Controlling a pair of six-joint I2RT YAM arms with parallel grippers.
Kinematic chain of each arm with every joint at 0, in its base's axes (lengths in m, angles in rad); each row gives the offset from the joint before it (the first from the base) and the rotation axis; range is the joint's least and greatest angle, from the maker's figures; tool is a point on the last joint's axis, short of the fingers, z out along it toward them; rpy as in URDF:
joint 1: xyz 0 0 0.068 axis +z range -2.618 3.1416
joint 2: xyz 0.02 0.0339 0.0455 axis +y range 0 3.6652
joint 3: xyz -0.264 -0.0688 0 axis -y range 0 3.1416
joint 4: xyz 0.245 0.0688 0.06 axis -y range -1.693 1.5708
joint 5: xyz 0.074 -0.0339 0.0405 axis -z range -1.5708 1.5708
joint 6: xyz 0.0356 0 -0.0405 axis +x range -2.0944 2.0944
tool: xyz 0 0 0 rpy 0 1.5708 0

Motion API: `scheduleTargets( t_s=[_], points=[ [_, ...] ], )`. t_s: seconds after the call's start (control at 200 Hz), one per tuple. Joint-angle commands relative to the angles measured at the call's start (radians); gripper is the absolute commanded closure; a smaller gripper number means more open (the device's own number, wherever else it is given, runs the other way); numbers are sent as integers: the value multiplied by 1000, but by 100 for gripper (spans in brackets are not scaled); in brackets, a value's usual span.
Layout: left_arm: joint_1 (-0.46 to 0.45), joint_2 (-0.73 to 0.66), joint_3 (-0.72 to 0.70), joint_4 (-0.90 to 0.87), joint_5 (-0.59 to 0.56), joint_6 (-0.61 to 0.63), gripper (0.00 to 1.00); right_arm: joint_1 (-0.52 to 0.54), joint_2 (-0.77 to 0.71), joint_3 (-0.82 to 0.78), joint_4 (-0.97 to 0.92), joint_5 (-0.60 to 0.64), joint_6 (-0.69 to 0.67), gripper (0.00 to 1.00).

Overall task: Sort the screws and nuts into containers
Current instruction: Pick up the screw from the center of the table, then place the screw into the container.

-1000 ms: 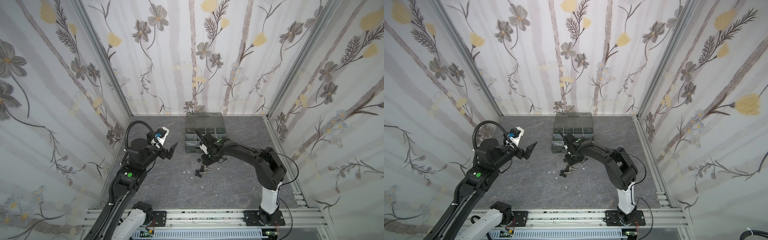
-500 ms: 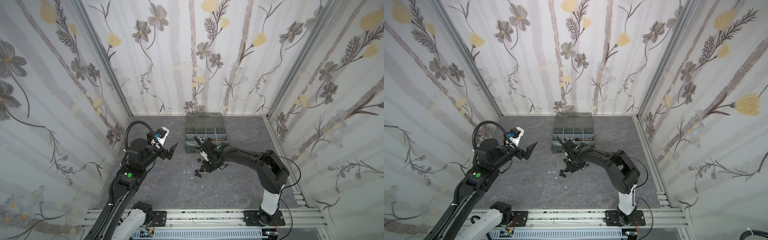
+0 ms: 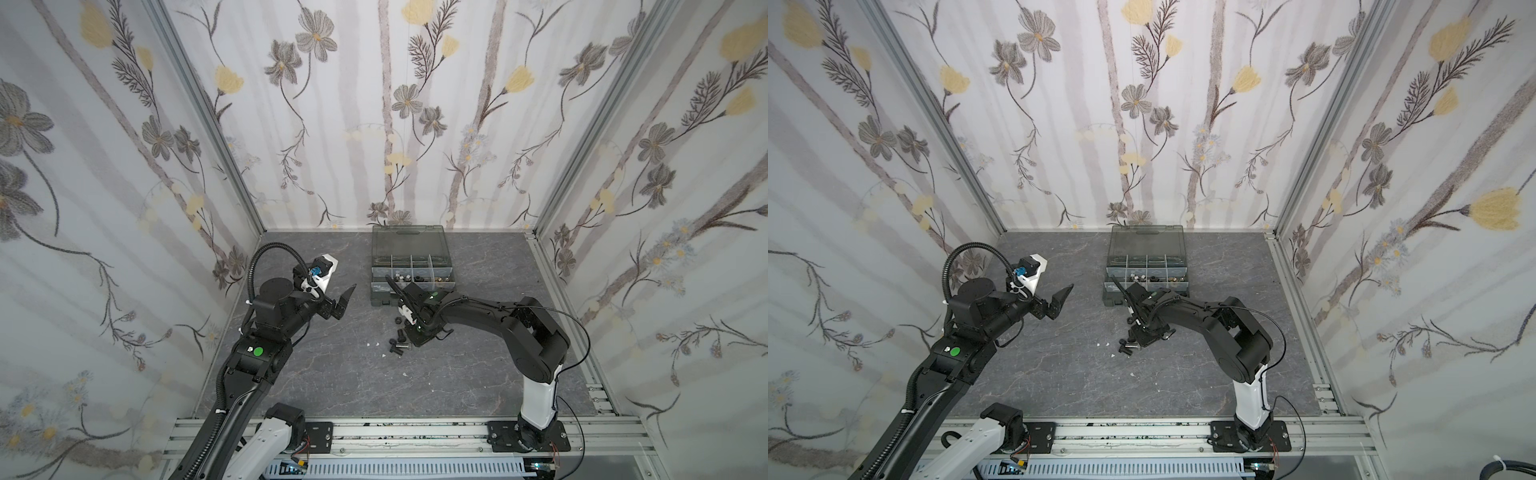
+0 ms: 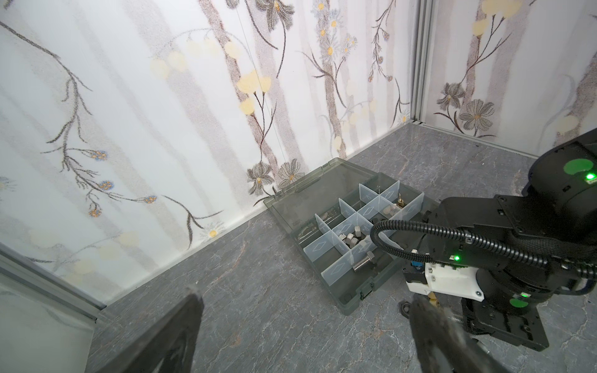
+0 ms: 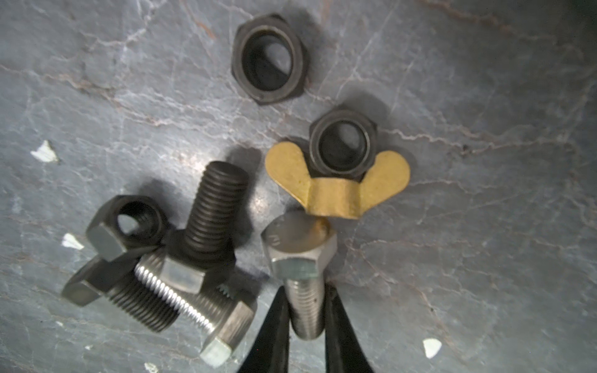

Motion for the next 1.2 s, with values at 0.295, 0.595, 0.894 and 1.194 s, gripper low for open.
scheduleTargets(
  t_s=[0.295, 0.595, 0.894, 1.194],
  points=[
    [1, 0, -1, 35, -1, -1, 0, -1, -85, 5, -72, -6, -10, 91],
    [1, -8, -3, 34, 2, -1, 0, -39, -65, 209, -159, 43, -43, 91],
    [2, -13, -5, 34, -1, -1, 0, -117, 136, 532, -220, 97, -167, 91],
    [2, -7, -1, 31, -11, 2, 0, -129, 233, 608, -207, 90, -205, 92]
  ],
)
